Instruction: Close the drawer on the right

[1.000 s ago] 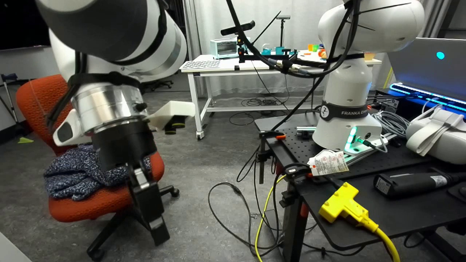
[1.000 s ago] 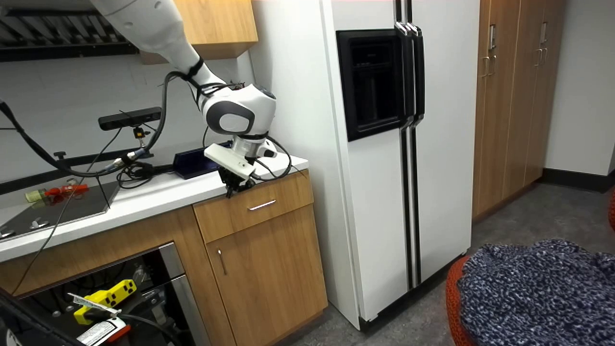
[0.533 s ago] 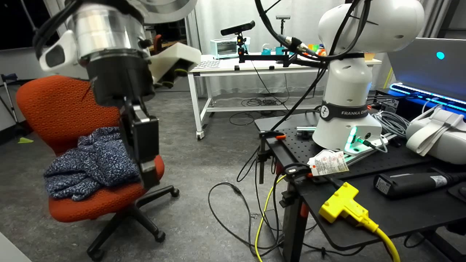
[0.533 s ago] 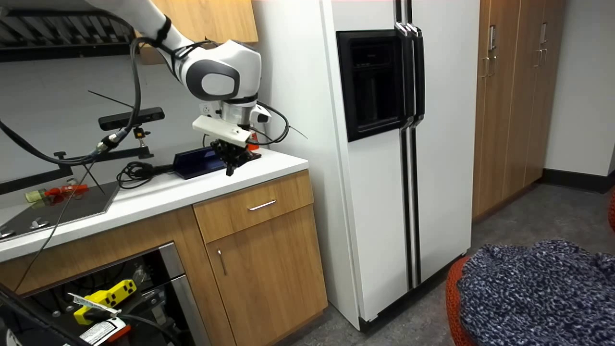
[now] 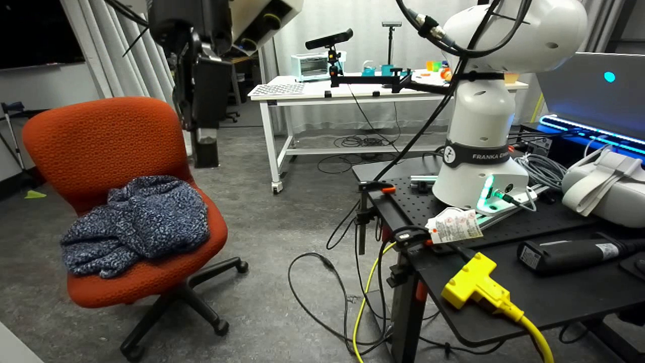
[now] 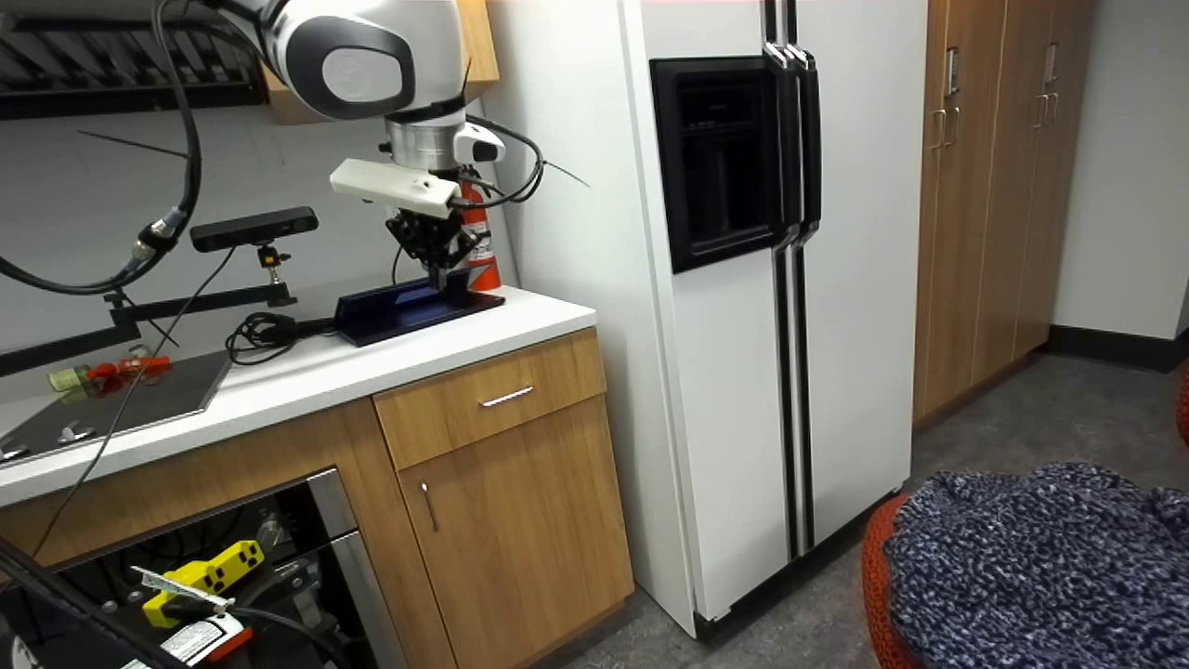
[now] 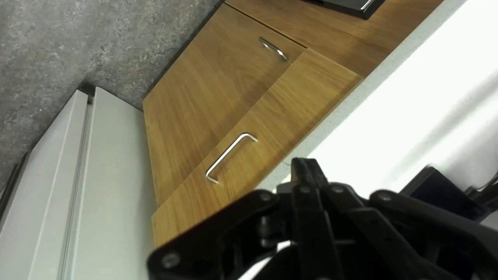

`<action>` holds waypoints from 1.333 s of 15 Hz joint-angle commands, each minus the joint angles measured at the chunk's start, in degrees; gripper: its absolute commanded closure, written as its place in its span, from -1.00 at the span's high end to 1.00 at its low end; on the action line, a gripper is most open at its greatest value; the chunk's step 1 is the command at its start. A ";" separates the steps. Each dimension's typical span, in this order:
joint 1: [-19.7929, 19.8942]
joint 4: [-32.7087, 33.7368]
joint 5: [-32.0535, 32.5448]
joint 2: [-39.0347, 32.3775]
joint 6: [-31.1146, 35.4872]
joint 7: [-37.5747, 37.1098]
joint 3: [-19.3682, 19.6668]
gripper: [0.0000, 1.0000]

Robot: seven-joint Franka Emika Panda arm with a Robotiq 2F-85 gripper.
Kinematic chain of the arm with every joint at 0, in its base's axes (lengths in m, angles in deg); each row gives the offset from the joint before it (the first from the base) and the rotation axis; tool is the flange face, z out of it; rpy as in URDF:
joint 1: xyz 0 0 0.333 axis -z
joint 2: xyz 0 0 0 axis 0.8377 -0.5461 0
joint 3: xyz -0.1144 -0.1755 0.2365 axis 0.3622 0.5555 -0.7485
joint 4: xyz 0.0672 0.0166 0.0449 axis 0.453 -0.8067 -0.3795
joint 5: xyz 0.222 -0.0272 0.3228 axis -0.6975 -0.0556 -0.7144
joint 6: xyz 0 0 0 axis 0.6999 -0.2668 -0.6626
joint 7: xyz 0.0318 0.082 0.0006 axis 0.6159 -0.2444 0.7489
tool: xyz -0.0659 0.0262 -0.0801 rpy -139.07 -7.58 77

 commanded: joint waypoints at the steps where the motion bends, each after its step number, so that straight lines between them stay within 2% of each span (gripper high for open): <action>1: -1.73 -4.64 1.43 7.71 -1.65 -2.29 2.56 -1.00; 2: -1.93 -5.44 1.88 9.06 -1.84 -2.75 2.89 -0.48; 3: -2.14 -6.02 1.97 10.14 -2.01 -3.13 3.20 -0.46; 11: -4.58 -9.81 6.02 17.70 -4.29 -6.41 5.14 0.74; 13: -5.78 -9.20 7.24 20.87 -6.89 -10.00 4.16 0.98; 17: -7.30 -9.73 8.48 23.74 -8.79 -12.10 5.18 1.00; 18: -7.87 -8.09 7.66 19.97 -6.90 -10.97 5.50 1.00; 20: -8.01 -8.40 7.82 21.07 -7.21 -11.32 5.66 1.00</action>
